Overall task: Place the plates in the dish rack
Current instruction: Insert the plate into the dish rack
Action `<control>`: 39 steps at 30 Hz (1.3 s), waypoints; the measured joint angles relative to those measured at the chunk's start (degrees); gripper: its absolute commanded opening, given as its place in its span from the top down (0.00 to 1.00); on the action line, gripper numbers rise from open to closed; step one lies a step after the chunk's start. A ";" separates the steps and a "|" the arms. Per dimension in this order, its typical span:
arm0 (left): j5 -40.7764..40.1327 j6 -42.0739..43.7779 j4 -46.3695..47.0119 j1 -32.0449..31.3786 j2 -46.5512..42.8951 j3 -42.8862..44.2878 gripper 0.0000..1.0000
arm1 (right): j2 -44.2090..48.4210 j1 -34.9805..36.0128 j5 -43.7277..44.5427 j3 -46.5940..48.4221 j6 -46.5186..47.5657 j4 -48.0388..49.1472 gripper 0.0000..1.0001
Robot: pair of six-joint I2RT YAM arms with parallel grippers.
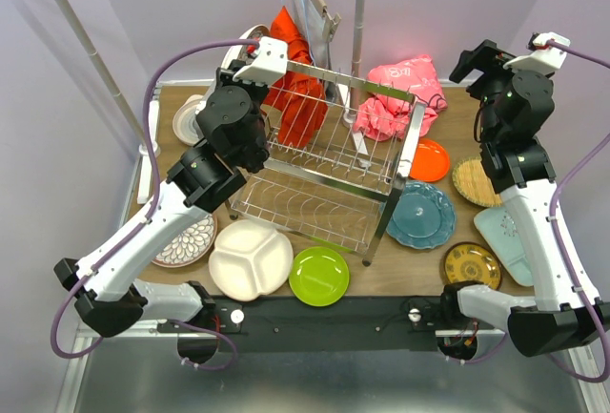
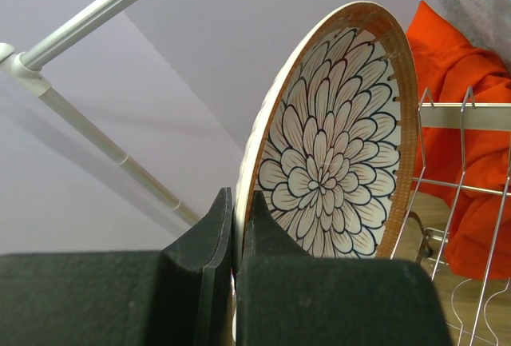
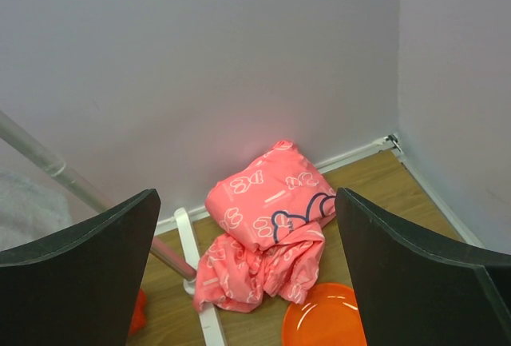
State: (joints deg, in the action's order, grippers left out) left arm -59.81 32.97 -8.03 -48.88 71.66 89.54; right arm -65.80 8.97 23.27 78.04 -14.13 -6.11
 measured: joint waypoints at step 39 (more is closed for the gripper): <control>-0.31 -6.19 0.24 -0.96 -3.43 6.38 0.47 | 0.24 -0.46 -1.57 -0.02 -0.55 -0.22 0.00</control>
State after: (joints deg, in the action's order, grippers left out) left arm -60.12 26.79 -7.79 -49.84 68.23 95.92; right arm -65.56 8.51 21.69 78.02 -14.68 -6.33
